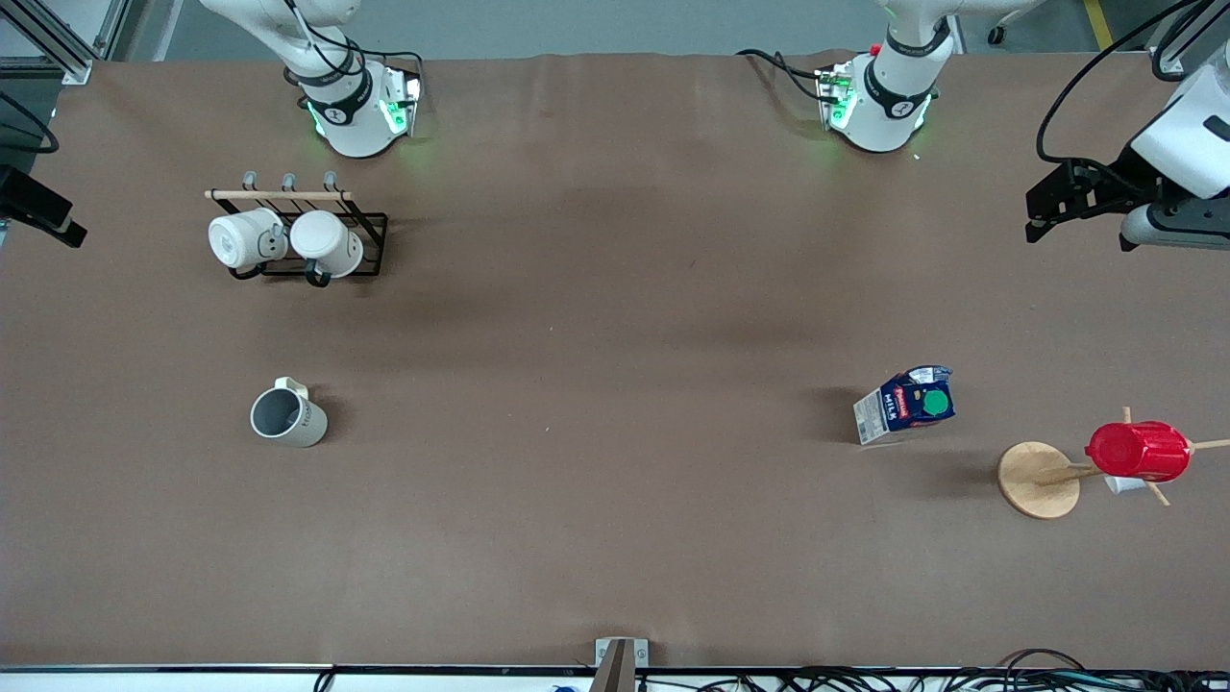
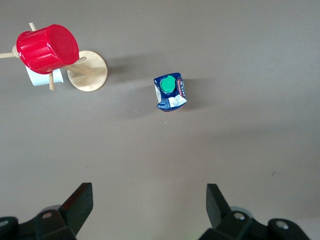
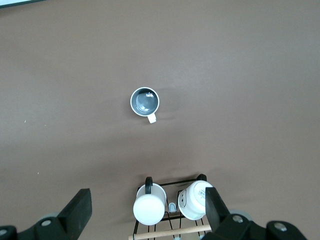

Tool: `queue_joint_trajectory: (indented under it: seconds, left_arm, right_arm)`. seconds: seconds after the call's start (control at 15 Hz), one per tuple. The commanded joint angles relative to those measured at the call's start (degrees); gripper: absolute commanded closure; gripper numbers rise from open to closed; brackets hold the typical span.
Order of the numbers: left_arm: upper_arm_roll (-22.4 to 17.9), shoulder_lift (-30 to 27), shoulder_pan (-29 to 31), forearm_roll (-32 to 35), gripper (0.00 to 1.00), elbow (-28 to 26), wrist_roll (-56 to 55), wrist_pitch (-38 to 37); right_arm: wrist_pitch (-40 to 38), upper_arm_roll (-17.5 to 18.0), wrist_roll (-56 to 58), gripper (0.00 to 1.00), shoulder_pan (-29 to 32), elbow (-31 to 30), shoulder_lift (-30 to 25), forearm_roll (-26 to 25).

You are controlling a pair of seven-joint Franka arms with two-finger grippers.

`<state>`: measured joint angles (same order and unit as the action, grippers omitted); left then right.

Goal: Place cup and milk on table

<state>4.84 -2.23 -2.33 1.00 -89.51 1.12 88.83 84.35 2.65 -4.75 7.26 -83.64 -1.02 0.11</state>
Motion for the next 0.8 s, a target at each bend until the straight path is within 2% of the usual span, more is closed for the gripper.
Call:
queue_joint_trajectory:
  seconds: [0.0,0.2,0.47,0.6,0.73]
  left_arm:
    - [-0.01,-0.23,-0.04,0.23,0.00,0.48,0.03,-0.85]
    - [-0.01,0.47,0.14,0.67,0.00,0.57,0.03,-0.76]
    - [-0.10,6.78,0.31,0.23,0.00,1.62,-0.32,0.98]
    - [-0.10,8.81,0.14,0.58,0.00,-1.35,-0.76,6.06]
    - [-0.10,9.70,0.05,0.94,0.00,-6.26,-5.04,12.47]
  right_arm:
    - [-0.77,0.85,0.27,0.00,-0.50,0.93,0.14,0.33]
    - [-0.77,0.87,0.36,0.00,-0.41,0.85,0.05,0.41]
    - [-0.59,1.04,0.53,0.00,-0.49,-0.64,0.57,0.68]
    - [0.89,1.04,2.90,0.00,-0.93,-1.26,3.81,0.68]
    - [6.06,0.95,7.45,0.00,-0.32,-1.61,8.29,0.68]
